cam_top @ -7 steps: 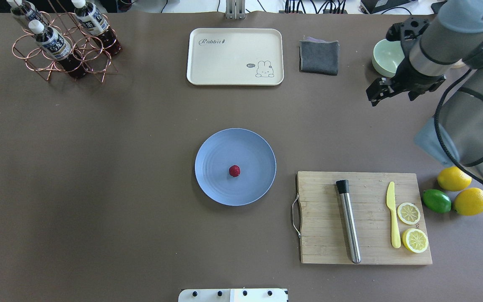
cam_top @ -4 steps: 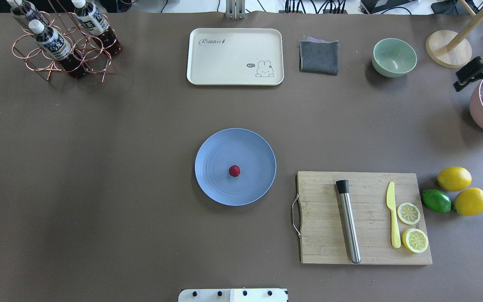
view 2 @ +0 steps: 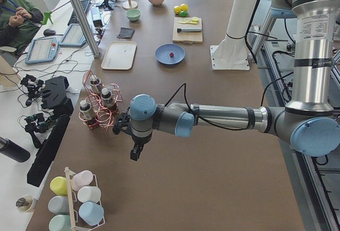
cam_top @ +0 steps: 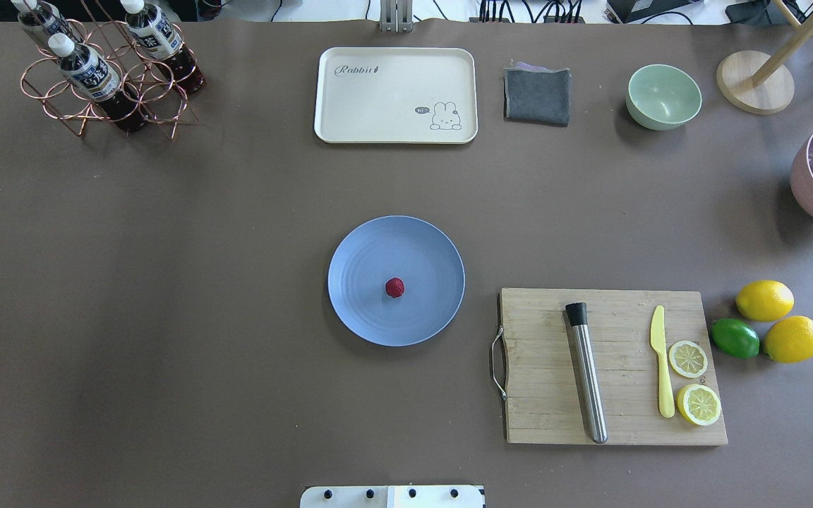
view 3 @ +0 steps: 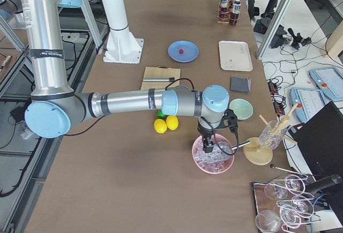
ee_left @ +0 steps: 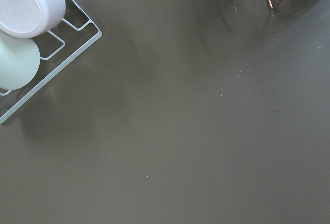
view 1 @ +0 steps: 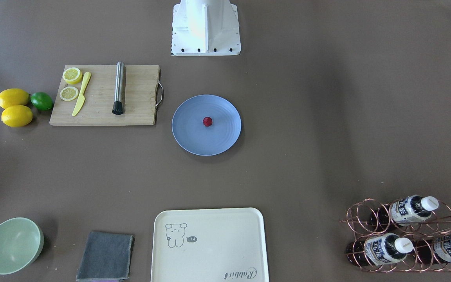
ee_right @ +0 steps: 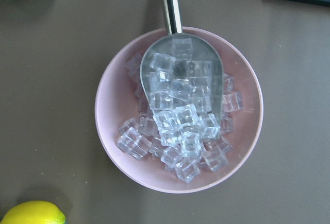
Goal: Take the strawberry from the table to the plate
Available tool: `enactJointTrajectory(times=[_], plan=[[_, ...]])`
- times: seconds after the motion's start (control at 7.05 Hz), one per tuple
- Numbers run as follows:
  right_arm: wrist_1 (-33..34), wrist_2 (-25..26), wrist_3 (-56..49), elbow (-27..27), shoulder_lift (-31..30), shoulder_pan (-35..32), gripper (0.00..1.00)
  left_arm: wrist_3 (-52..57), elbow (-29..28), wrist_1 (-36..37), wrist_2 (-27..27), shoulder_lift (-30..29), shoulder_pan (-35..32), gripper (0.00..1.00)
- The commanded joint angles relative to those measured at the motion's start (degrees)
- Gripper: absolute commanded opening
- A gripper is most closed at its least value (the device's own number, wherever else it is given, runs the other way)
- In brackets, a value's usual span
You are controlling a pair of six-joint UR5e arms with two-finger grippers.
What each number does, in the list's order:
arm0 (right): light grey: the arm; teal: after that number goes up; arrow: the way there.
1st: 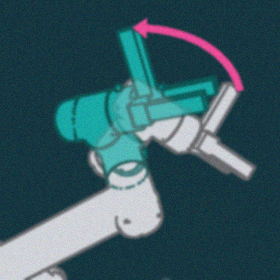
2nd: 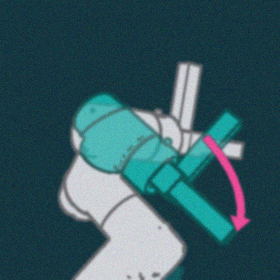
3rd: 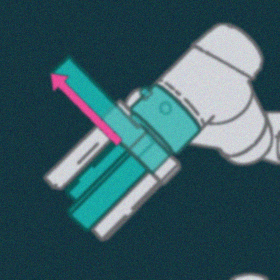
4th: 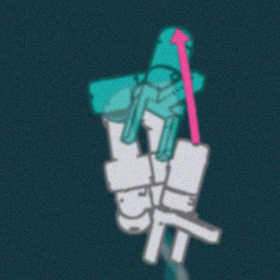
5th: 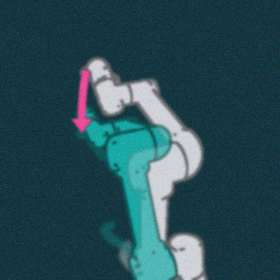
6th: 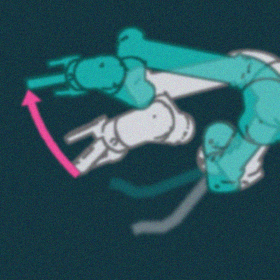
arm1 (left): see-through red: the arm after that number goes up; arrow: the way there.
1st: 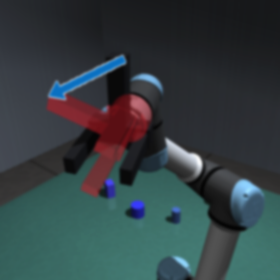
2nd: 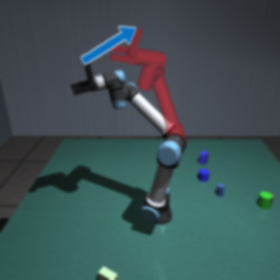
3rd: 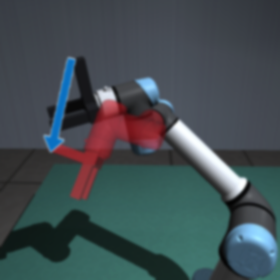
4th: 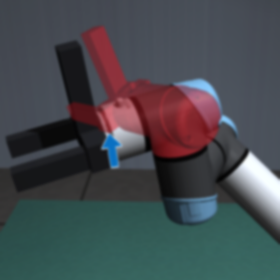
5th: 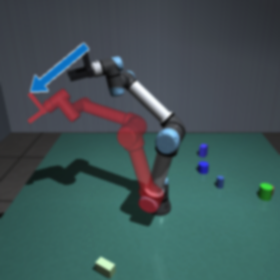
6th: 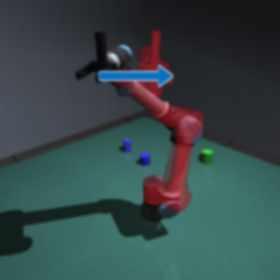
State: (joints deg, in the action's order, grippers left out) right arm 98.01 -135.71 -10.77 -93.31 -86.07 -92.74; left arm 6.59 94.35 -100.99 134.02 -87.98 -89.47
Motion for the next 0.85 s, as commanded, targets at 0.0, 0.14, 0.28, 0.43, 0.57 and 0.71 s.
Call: enactJointTrajectory(times=[0.0, 0.14, 0.28, 0.43, 0.57, 0.71], plan=[[-0.10, -0.25, -0.83, -0.12, -3.12, -3.14, 1.00, 0.00, -0.22, 0.01, 0.01, 0.09, 0.00, 0.98], [-0.19, -0.60, -0.75, -0.38, -4.27, -3.76, 1.00, 0.00, -0.48, -0.08, -0.08, 0.70, 0.00, 0.98], [-0.19, -0.69, -0.66, -0.30, -4.45, -3.76, 1.00, 0.00, -0.57, -0.08, -0.08, 0.88, 0.00, 0.98], [-0.19, -0.69, -0.57, 0.05, -4.54, -3.76, 1.00, 0.09, 0.04, -0.17, 0.01, 2.10, -0.09, 0.98], [-0.19, -0.52, -0.66, 0.14, -4.63, -3.76, 1.00, 0.00, 0.22, -0.17, 0.01, 2.11, -0.09, 0.98], [-0.19, -0.52, -0.57, -0.03, -4.63, -3.76, 1.00, 0.00, 0.14, -0.08, -0.08, 1.68, -0.09, 0.98]])
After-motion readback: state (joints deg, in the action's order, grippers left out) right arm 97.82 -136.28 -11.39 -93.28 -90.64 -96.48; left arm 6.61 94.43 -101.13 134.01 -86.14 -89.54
